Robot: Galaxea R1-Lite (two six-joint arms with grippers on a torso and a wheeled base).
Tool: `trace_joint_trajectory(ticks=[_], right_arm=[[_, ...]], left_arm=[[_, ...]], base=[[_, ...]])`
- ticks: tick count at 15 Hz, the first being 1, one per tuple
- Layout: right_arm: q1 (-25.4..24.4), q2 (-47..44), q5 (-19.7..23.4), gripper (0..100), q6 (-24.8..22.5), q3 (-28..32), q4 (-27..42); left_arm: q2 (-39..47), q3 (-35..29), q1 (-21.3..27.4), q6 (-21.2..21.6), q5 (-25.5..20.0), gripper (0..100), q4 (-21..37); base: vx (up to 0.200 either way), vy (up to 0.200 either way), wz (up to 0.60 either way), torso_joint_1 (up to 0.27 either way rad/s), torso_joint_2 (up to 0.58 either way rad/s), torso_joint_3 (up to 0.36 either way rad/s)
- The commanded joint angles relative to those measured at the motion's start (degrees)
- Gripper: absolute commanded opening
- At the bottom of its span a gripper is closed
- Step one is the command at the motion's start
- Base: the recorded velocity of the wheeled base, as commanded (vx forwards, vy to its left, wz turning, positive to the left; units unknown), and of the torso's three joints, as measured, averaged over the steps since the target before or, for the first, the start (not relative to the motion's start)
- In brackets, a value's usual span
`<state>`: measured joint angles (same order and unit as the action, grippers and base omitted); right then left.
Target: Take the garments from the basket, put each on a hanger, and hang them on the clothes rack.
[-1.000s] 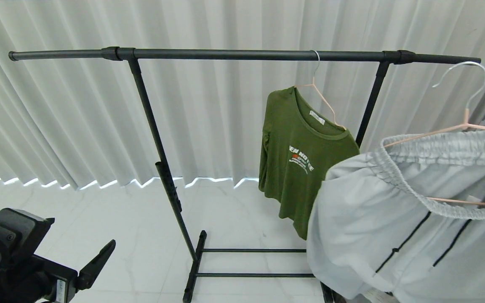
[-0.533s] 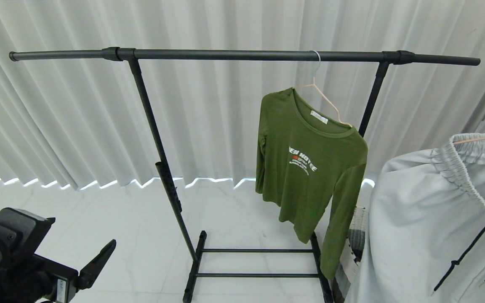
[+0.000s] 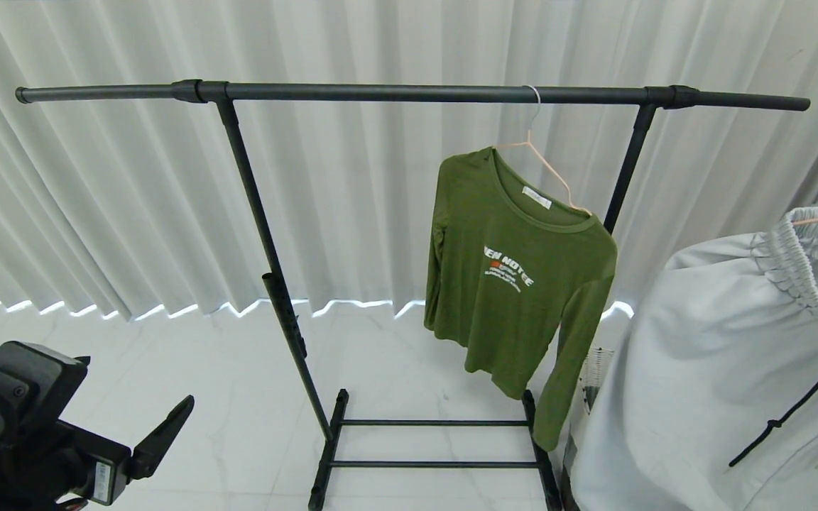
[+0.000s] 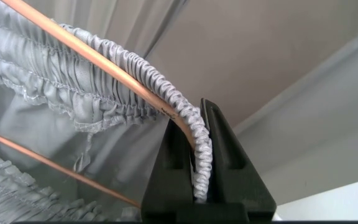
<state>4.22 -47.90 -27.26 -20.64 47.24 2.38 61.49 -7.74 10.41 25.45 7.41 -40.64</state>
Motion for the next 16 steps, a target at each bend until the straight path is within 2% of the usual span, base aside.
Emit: trace_joint_trajectory(ticks=[1,8,11,14,16], right_arm=[[0.0,-0.44,0.01,0,-0.02,0.05,0.0],[-0.09,-0.53,0.01,0,-0.02,0.4,0.0],[-0.53,-0.88,0.19,0,-0.02,0.84,0.0],[-4.83,-2.38,0.19,0,0.25,2.16,-0.09],[-10.46,-4.4,0.19,0,0.51,3.21,-0.53]], left_arm=[[0.21,-0.52,0.05,0.3,0.32,100,-0.05],[0.12,-0.96,0.05,0.3,0.67,100,-0.05],[-0.05,-0.87,0.22,0.3,0.5,100,-0.05],[-0.14,-0.96,0.22,1.0,0.5,100,-0.14],[-0.14,-1.05,0.22,1.0,0.41,100,-0.14]], base=[[0.0,0.2,0.0,0.002,-0.01,0.002],[0.0,0.2,0.0,0.002,0.0,0.005],[0.0,0.0,0.0,0.0,0.0,0.0],[0.0,0.0,0.0,0.0,0.0,0.0],[0.0,0.0,0.0,0.0,0.0,0.0]])
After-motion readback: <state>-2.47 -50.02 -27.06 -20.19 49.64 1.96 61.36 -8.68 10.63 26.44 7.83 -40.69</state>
